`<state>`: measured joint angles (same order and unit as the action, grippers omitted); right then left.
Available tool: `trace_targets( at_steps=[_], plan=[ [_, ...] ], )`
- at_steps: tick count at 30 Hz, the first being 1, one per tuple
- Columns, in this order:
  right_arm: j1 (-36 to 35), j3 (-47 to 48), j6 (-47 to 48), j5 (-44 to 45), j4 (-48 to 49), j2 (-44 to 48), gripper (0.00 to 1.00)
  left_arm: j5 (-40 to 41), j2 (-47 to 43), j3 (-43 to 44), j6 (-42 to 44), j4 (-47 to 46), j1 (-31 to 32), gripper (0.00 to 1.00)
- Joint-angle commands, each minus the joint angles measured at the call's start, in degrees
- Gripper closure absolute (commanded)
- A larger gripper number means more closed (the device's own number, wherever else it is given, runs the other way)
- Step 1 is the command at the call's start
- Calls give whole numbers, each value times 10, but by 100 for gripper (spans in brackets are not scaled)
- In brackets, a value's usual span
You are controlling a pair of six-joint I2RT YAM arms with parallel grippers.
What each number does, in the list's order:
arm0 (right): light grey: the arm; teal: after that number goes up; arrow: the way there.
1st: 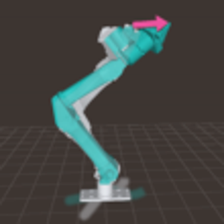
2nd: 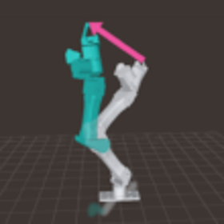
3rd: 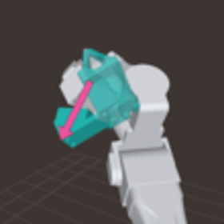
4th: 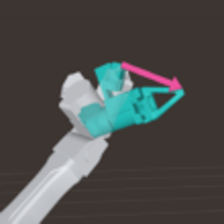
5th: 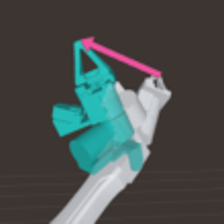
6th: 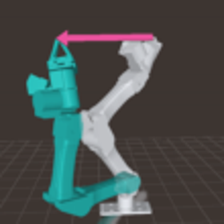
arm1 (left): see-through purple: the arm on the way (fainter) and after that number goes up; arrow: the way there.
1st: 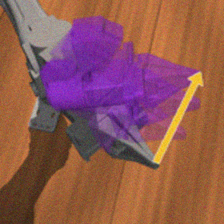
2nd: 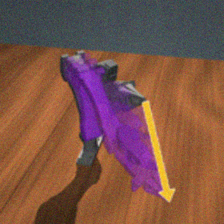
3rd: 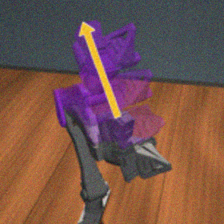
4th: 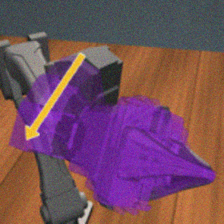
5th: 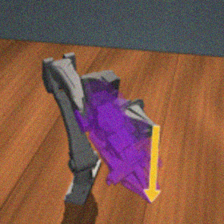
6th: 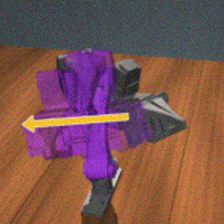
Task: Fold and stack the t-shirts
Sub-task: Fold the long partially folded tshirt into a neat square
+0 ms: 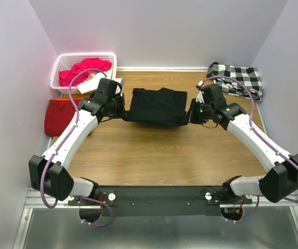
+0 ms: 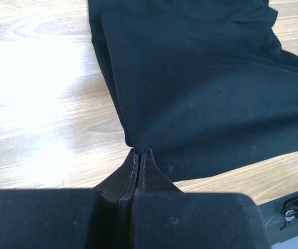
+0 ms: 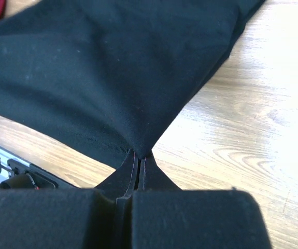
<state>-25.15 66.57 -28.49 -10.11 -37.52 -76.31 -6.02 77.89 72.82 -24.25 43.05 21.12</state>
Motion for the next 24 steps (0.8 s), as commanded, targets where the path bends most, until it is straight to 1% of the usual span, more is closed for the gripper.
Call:
trace_targets(
  at_steps=[1,5,9,14,18,24],
  plan=[
    [3,-4,5,40,-39,10,99,28,-5,-4,7,13,-4,100],
    [3,8,4,71,-38,-8,99,43,27,22,5,-2,-4,100],
    [4,33,12,113,-38,-44,99,56,103,94,6,-6,-4,100],
    [10,67,17,155,-32,-88,99,75,175,159,11,-12,-4,100],
    [26,90,22,159,-11,-128,99,85,240,214,16,-6,-5,100],
    [60,145,34,145,24,-197,99,98,334,320,31,15,-8,100]
  ],
)
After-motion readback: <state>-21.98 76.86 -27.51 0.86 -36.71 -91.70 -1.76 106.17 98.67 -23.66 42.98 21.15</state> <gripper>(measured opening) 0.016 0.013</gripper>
